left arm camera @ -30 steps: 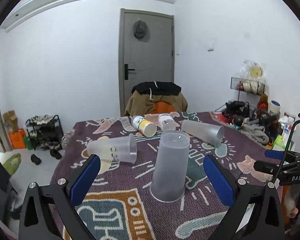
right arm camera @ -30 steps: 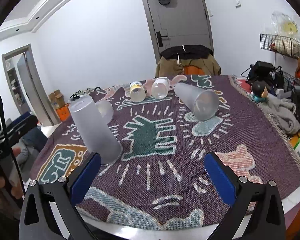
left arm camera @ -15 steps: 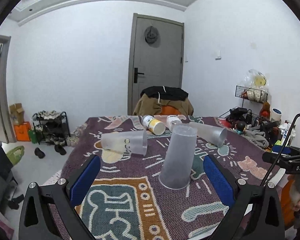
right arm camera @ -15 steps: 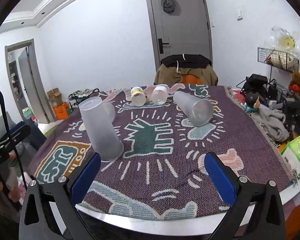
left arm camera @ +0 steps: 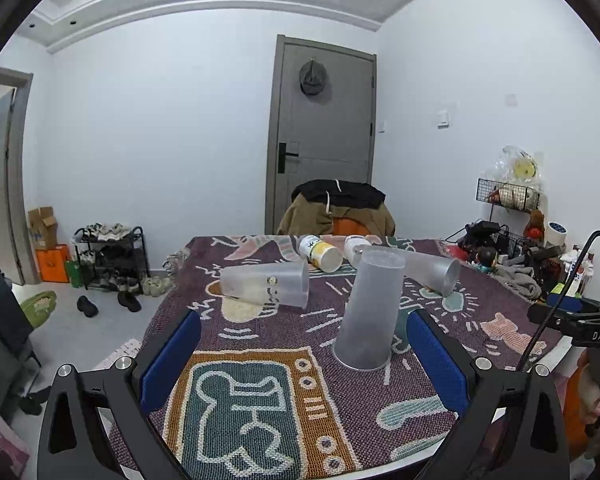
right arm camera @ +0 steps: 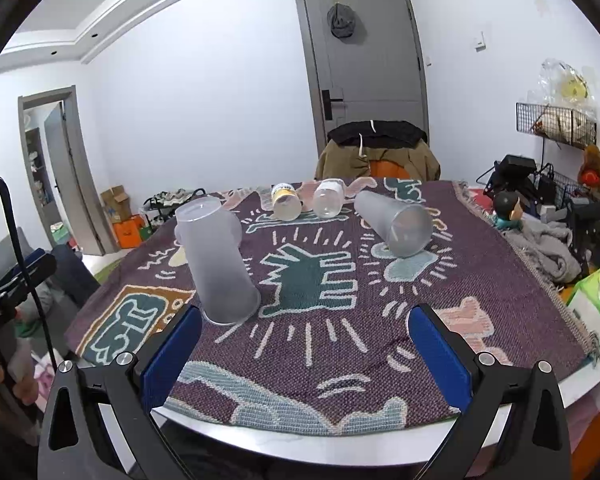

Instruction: Flip cup upside down

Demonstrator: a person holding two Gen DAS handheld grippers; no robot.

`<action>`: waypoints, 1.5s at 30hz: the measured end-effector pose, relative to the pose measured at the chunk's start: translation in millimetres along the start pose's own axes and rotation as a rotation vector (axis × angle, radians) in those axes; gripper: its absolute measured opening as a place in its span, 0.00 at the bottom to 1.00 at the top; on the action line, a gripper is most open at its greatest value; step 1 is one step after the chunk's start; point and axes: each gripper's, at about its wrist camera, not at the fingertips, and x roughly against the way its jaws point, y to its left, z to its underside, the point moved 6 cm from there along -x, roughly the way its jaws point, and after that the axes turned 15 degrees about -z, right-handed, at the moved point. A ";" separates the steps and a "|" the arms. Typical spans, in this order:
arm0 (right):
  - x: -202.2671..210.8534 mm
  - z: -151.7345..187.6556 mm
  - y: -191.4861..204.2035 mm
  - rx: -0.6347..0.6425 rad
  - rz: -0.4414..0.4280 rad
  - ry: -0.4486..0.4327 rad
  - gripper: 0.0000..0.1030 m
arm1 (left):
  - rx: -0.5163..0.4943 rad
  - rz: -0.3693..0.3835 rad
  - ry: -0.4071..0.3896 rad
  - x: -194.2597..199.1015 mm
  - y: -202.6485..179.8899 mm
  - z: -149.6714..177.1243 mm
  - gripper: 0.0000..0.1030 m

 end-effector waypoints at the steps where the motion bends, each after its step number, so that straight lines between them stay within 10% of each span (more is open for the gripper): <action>1: -1.3 0.9 -0.3 -0.002 0.001 0.002 1.00 | 0.001 -0.002 0.001 -0.5 0.5 0.2 1.00; 45: 2.0 -1.8 2.7 0.007 -0.007 -0.025 1.00 | -0.030 -0.030 -0.001 -3.9 -7.4 4.5 1.00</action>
